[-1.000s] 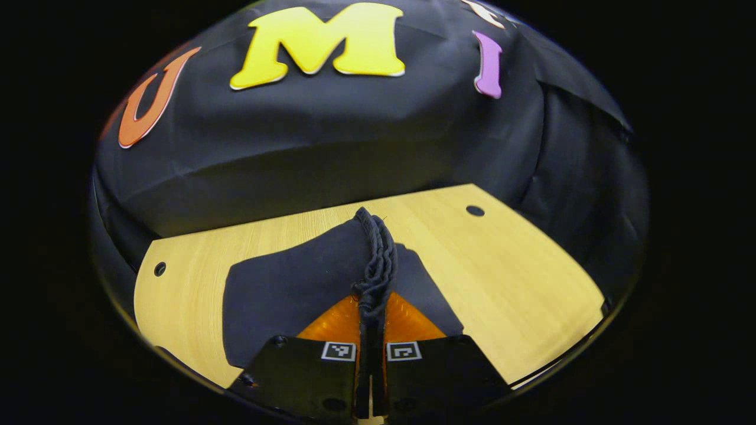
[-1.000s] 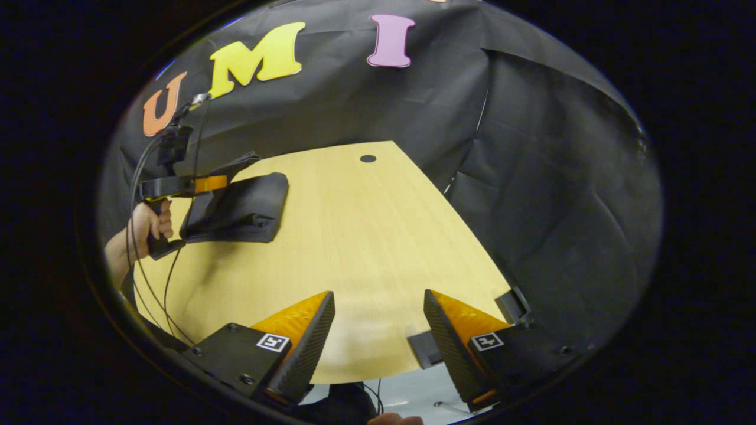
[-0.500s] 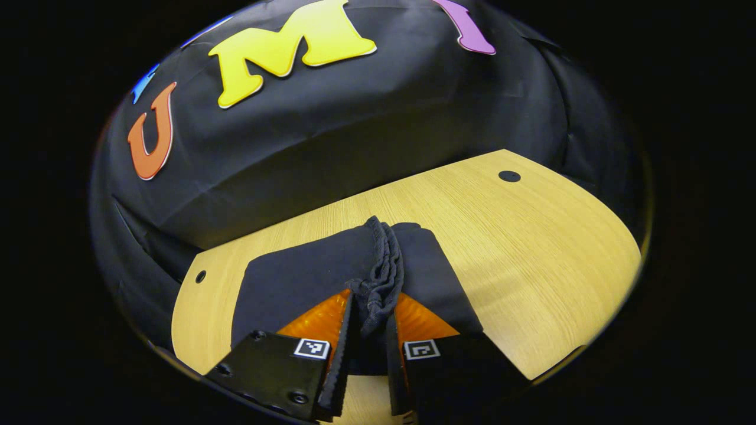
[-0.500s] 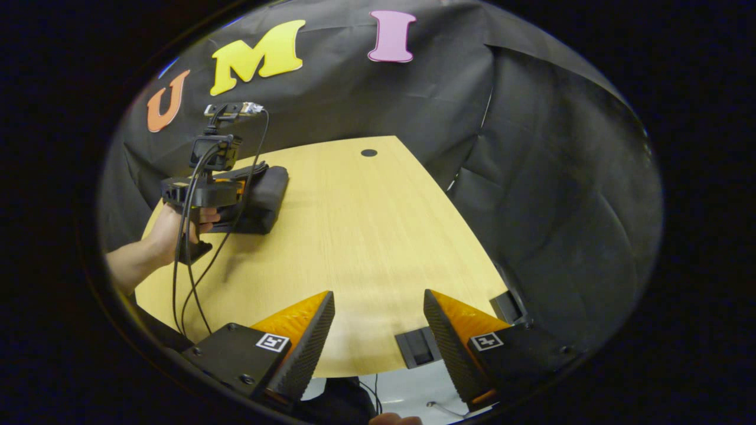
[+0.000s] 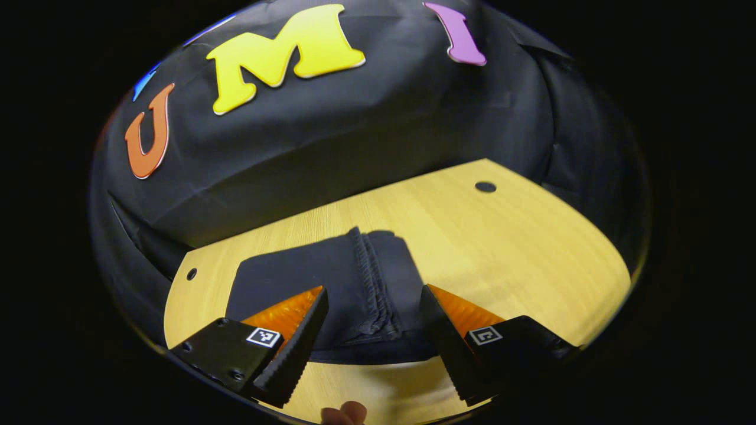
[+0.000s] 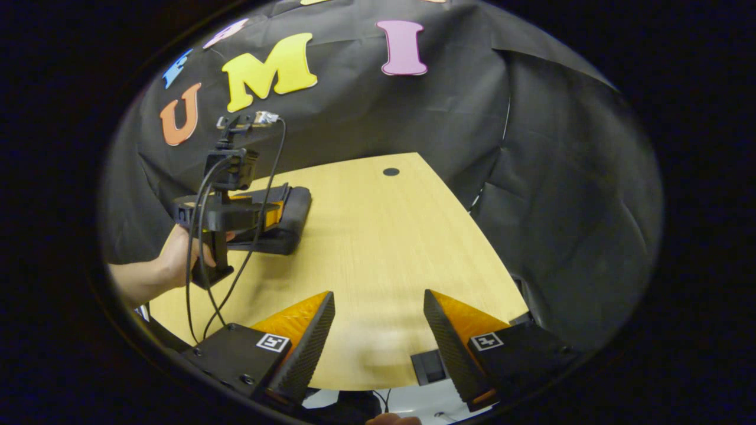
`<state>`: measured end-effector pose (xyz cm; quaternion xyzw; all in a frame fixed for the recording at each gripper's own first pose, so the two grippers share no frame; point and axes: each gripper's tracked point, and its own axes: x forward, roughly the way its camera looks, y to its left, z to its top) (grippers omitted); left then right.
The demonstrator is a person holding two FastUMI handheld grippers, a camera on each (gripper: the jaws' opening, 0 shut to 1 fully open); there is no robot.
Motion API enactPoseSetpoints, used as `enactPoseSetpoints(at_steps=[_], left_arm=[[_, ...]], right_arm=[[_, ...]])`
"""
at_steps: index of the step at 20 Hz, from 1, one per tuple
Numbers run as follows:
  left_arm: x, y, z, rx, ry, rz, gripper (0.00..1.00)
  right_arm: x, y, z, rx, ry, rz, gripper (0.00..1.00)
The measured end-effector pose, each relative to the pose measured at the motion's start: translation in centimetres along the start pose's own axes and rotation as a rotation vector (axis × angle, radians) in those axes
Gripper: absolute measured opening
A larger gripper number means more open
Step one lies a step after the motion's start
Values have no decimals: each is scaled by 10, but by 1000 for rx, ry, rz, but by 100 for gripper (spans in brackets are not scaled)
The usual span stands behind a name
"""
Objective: Grasp the waist and the cuffs of the jeans and fold them to make the two legs overlap; first hold the waist and fold one-third of the jeans toward the cuffs, then hold the cuffs and fold the remaining one-third in the same direction to finish folding.
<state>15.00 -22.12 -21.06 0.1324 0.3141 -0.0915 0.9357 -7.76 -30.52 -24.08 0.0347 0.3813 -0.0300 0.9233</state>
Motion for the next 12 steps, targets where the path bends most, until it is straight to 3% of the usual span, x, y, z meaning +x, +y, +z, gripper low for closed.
enactPoseSetpoints(at_steps=[3,7,12], left_arm=[[-62,5,46,-77,-128,-33,99],[-150,46,113,-200,-337,-38,99],[-253,125,159,-250,-533,73,99]], right_arm=[[-6,29,60,-54,-150,43,95],[-44,98,156,-123,-421,116,95],[-98,186,204,-139,-627,226,93]])
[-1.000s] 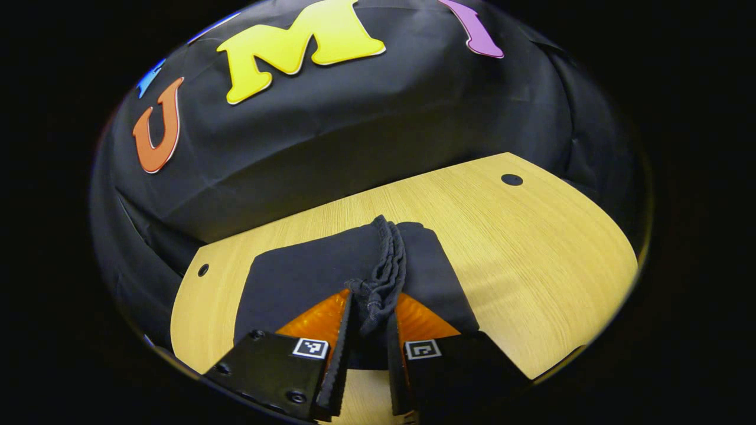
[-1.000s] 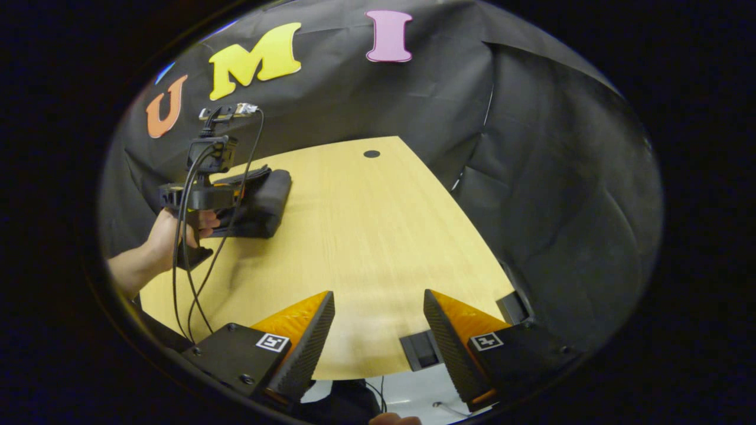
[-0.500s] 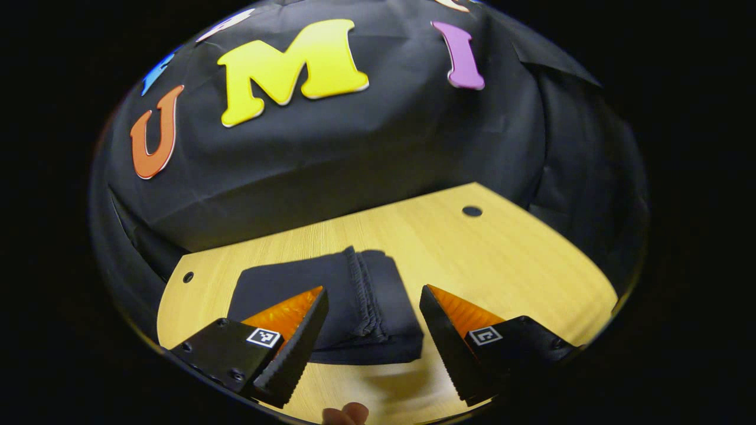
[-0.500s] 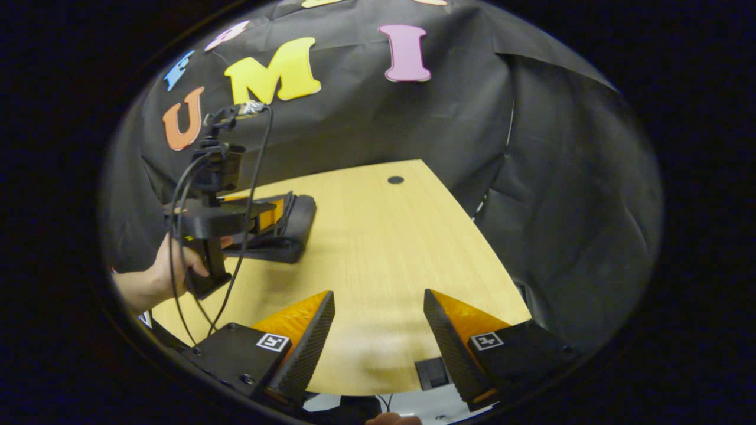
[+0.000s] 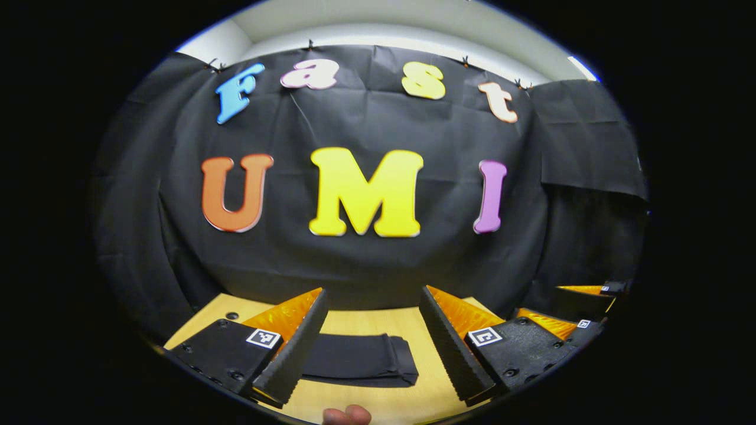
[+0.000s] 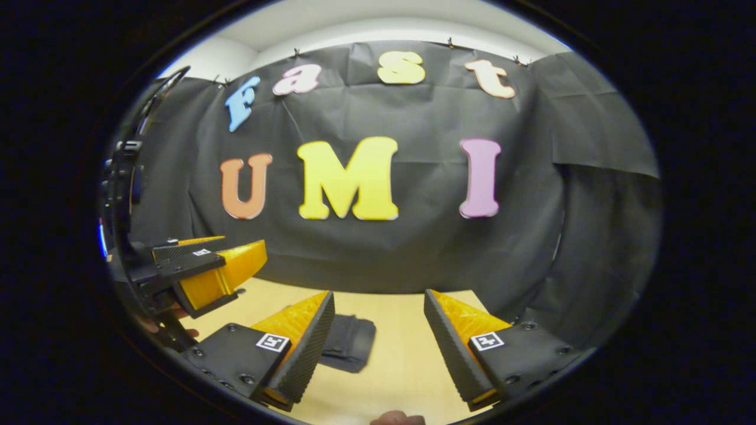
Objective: Grasp the waist and the cuffs of the jeans and fold them to make the two legs overlap; first hold the waist and fold one-third of the jeans toward the cuffs, then hold the cuffs and fold the remaining one-third in the same direction to finish folding.
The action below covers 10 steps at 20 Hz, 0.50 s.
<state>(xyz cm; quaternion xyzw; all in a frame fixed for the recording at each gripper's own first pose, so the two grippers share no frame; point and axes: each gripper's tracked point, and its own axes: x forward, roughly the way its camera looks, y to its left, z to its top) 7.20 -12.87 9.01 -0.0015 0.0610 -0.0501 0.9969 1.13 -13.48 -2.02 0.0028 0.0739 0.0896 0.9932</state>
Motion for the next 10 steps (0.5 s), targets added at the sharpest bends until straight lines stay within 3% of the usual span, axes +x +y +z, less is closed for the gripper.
enactPoseSetpoints(at_steps=[2,5,6,7,10], left_arm=[[-34,22,21,-11,-53,20,99],[-71,52,29,-34,-66,38,99],[-83,58,29,-43,-66,36,91],[-95,63,29,-46,-74,36,100],[-126,78,33,-53,-98,44,98]], right_arm=[[-13,21,33,12,-120,-22,93],[-48,48,48,-13,-226,-58,93],[-60,56,46,-31,-233,-65,92],[-72,65,40,-46,-229,-68,93],[-96,85,30,-65,-218,-78,93]])
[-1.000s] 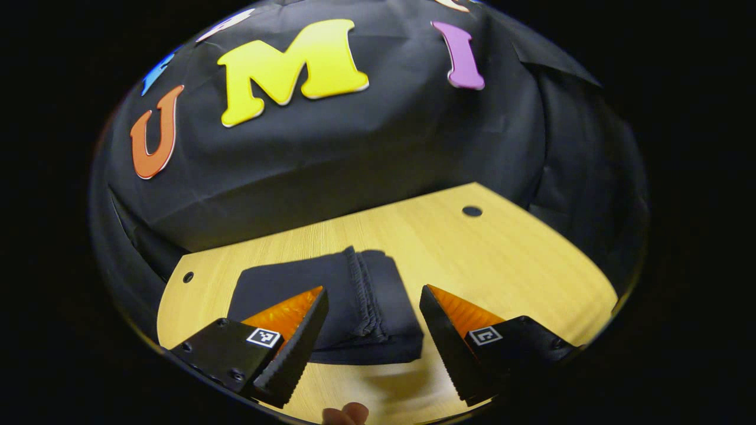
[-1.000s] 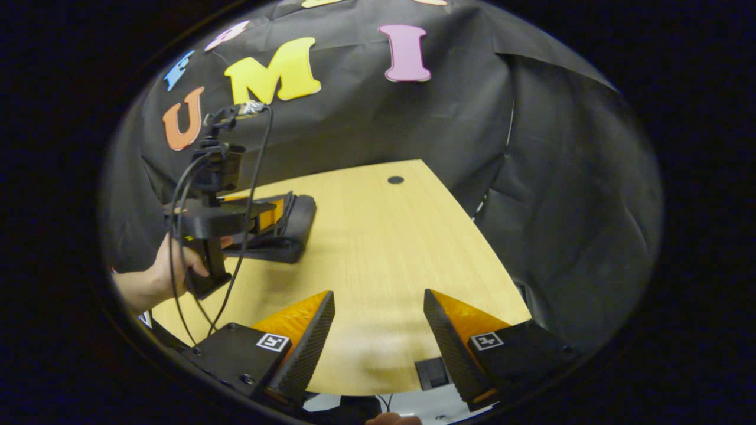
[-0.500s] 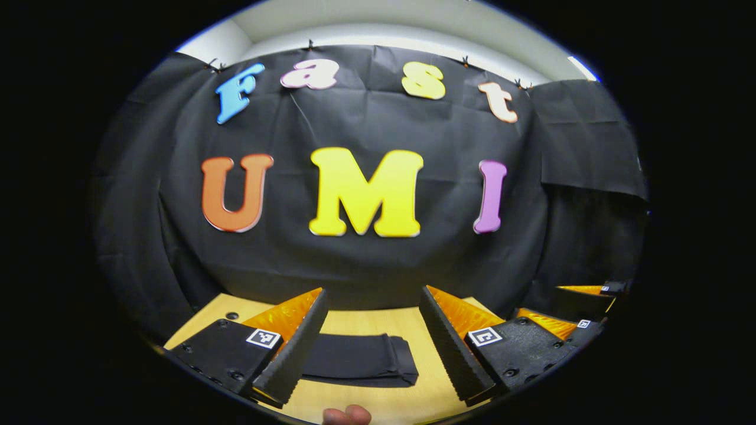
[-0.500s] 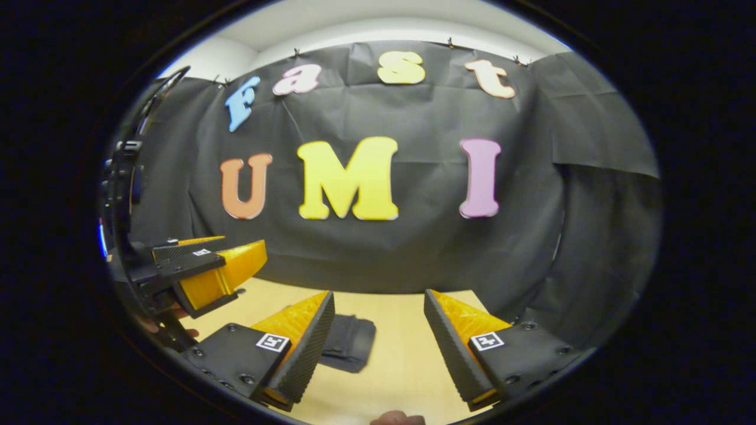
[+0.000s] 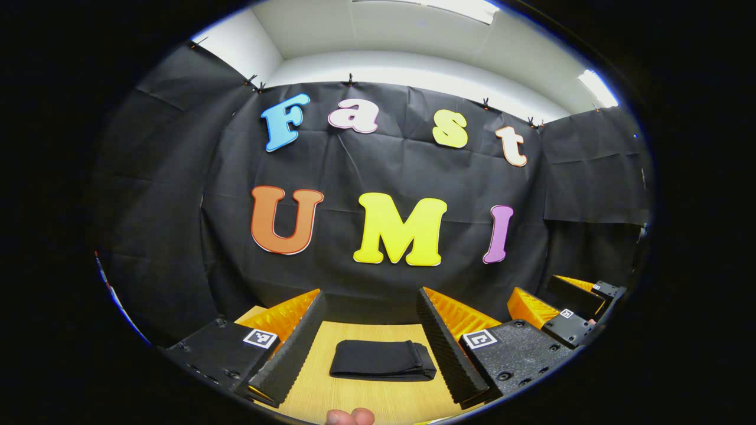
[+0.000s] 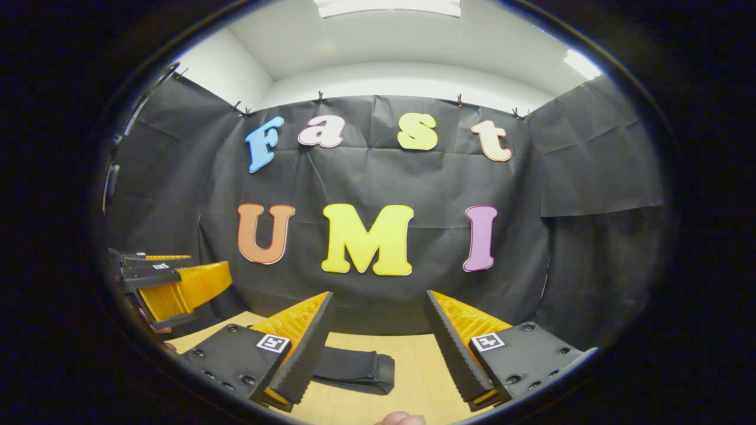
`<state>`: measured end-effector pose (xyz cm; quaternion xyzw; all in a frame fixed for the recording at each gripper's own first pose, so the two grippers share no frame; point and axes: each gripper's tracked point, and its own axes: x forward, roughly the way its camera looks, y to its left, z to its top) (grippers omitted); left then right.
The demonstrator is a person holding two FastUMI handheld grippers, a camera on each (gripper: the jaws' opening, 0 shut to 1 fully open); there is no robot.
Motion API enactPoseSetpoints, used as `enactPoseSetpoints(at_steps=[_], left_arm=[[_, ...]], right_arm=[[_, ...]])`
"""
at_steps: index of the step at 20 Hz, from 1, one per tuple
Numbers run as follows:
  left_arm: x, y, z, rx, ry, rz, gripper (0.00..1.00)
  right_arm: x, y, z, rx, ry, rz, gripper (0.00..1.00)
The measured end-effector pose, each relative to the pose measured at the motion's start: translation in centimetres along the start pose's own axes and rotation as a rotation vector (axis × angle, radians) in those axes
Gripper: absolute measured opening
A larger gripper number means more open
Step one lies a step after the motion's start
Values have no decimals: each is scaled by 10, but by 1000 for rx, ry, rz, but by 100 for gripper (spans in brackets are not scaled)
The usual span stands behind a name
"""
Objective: Grasp the waist and the cuffs of the jeans and fold them to make the two legs overlap; first hold the waist and fold one-third of the jeans toward the cuffs, then hold the cuffs and fold the remaining one-third in the same direction to finish folding.
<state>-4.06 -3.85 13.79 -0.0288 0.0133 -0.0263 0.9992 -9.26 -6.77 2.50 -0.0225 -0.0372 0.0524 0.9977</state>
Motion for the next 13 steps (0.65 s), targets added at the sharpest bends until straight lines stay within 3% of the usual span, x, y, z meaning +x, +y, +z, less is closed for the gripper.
enactPoseSetpoints(at_steps=[1,2,7,8,9,13], left_arm=[[-7,2,-1,-2,3,2,87],[-11,6,0,-4,4,9,98],[-25,21,4,-21,-3,51,100],[-25,21,1,-25,4,48,87],[-26,24,0,-27,2,54,98],[-31,30,-4,-9,18,75,100]], right_arm=[[-1,0,-2,0,-1,-4,93],[-8,4,-3,2,0,0,93],[-19,17,-1,5,-10,35,93],[-21,19,0,13,-9,46,95],[-19,20,0,15,-14,51,95],[-12,19,-4,-1,-20,59,93]])
